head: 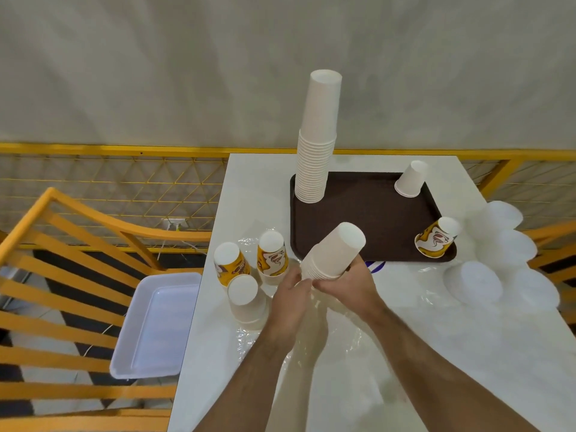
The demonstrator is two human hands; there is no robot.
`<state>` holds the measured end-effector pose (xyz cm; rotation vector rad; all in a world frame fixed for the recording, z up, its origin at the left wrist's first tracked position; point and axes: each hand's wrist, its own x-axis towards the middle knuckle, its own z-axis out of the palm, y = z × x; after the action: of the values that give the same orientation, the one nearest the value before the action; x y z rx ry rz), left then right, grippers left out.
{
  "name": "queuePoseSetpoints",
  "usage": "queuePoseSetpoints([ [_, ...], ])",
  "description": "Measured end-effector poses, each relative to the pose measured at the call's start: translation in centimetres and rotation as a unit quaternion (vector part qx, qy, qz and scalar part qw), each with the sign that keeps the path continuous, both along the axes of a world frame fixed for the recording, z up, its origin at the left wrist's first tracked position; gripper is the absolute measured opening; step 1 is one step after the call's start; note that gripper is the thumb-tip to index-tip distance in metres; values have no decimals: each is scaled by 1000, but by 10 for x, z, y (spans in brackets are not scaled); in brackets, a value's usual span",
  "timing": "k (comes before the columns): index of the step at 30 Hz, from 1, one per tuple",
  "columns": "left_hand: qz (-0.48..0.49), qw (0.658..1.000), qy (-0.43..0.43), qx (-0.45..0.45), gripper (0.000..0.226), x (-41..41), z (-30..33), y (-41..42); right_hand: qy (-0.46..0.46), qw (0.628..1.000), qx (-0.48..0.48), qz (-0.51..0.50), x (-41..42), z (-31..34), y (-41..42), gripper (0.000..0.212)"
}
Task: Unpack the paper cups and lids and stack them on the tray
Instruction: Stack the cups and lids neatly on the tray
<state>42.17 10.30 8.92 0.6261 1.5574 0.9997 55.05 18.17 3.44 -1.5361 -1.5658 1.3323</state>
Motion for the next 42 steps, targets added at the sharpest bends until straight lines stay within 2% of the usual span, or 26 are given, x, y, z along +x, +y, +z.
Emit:
queuePoseSetpoints([
  [3,11,998,-47,31,35,6,6,14,22,999,16,-20,12,21,16,85],
  [5,-7,997,-50,52,39,10,9,29,20,999,36,-31,23,41,32,80],
  [7,-60,997,7,55,43,16,8,44,12,997,56,-43,37,62,55,84],
  [9,-116,984,129,47,45,20,-4,59,-4,993,92,-67,53,77,85,90],
  [11,-202,939,273,51,47,22,-23,73,-18,986,131,-106,68,87,117,91],
  [14,-326,831,450,24,51,24,-49,92,-33,974,151,-165,91,96,169,85],
  [16,-359,786,504,3,52,25,-62,102,-34,967,153,-202,106,96,204,83],
  [19,-380,758,530,-14,52,26,-77,107,-46,960,150,-232,123,86,249,80],
  [23,-378,745,550,-8,53,27,-85,105,-65,958,150,-236,136,62,291,80],
  [33,-368,745,555,-30,52,24,-94,100,-142,966,81,-201,148,4,330,91],
  [42,-345,771,536,-8,57,25,-90,103,-189,967,11,-171,148,-6,328,92],
])
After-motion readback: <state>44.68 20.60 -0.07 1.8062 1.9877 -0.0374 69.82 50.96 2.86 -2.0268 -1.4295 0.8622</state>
